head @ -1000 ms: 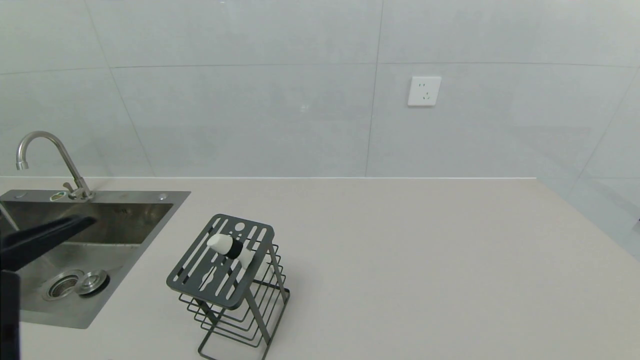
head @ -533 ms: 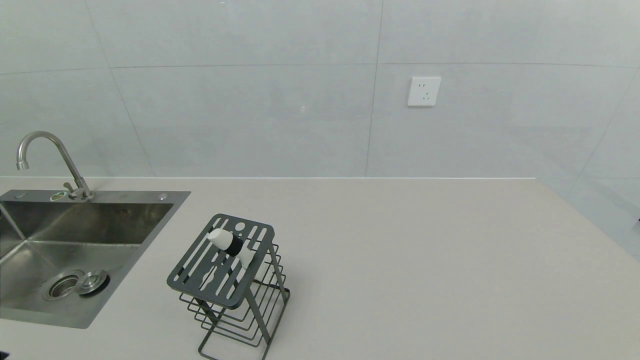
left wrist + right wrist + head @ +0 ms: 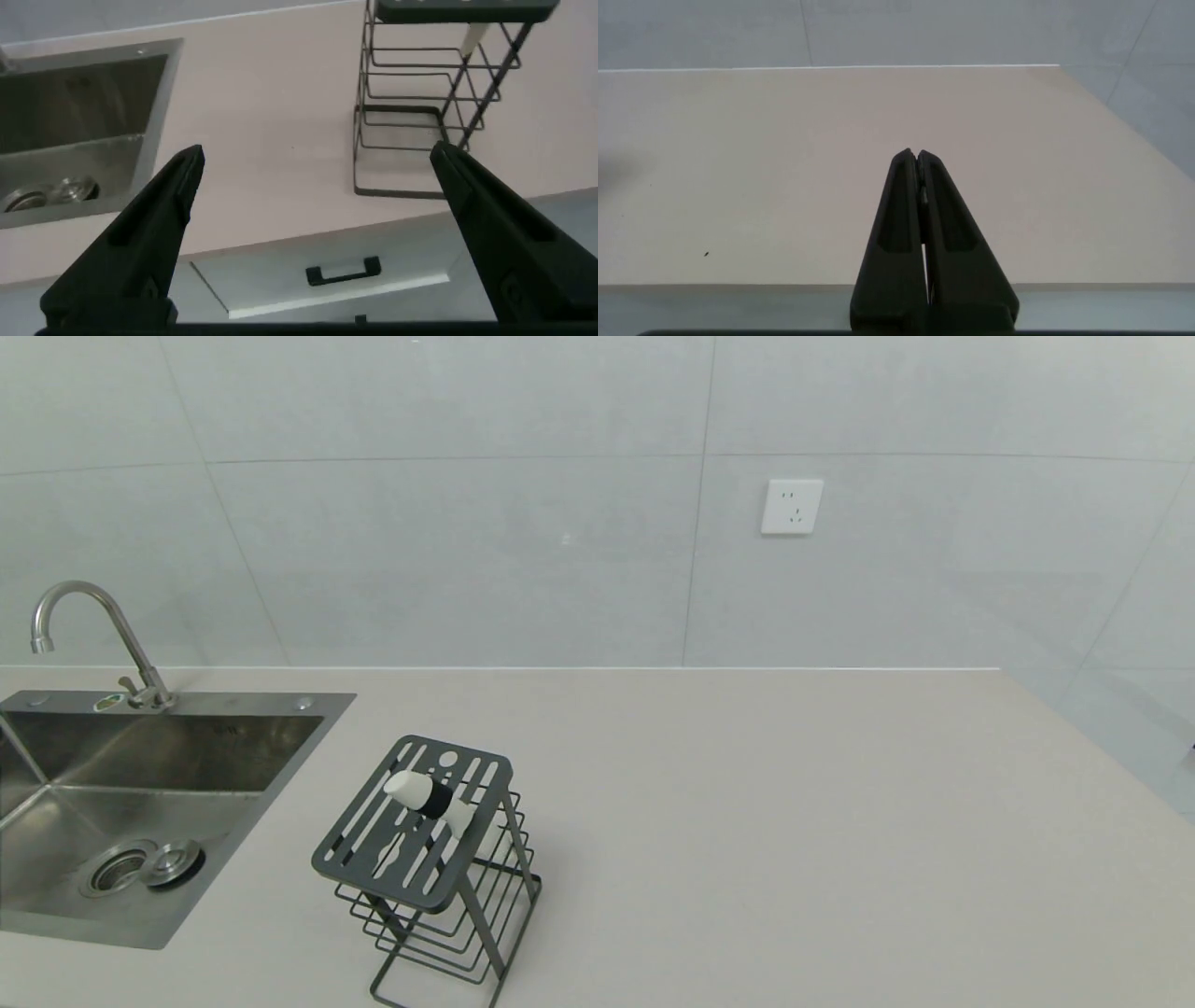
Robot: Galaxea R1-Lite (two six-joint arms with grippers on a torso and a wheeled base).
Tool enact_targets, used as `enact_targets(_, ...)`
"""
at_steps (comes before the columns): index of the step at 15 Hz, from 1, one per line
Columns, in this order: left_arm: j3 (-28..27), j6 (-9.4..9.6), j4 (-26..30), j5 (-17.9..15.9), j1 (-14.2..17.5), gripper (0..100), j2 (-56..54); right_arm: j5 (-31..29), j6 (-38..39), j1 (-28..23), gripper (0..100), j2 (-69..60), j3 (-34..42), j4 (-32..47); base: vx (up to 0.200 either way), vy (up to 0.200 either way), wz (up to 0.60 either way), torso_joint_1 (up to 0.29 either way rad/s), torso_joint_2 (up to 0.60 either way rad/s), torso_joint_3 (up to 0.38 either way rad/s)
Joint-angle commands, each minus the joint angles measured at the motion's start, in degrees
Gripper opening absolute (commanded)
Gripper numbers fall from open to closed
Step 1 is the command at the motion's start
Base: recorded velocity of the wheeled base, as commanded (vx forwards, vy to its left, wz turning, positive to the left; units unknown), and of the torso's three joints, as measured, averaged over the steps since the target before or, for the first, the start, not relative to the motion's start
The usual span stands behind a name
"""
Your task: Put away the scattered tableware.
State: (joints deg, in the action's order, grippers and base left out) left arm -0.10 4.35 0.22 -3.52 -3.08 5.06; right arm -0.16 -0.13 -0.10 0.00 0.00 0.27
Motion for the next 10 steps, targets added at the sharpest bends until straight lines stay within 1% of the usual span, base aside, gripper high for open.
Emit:
enact_targets(1,0.1,0.13,-0.8,0.1,3.2,100,-5.1,0.1,0.0,0.0,0,0.1,0.0,0.0,0.000,0.000,0.00,0.000,0.00,0.000)
enact_targets(3,0.1,-0.48,-0.7,0.4,3.1,100,-5.1,0.2,0.1,0.0,0,0.1,0.0,0.0,0.000,0.000,0.00,0.000,0.00,0.000)
enact_targets(4,0.1,-0.22,-0.7,0.3,3.1,100,-5.1,0.2,0.1,0.0,0,0.1,0.0,0.0,0.000,0.000,0.00,0.000,0.00,0.000)
enact_targets(5,0.1,-0.48,-0.7,0.3,3.1,100,-5.1,0.2,0.1,0.0,0,0.1,0.0,0.0,0.000,0.000,0.00,0.000,0.00,0.000)
enact_targets(8,0.1,-4.53,-0.4,0.3,3.1,100,-5.1,0.2,0.1,0.1,0,0.1,0.0,0.0,0.000,0.000,0.00,0.000,0.00,0.000)
enact_targets(10,0.1,-4.62,-0.4,0.3,3.1,100,-5.1,0.2,0.1,0.1,0,0.1,0.0,0.0,0.000,0.000,0.00,0.000,0.00,0.000)
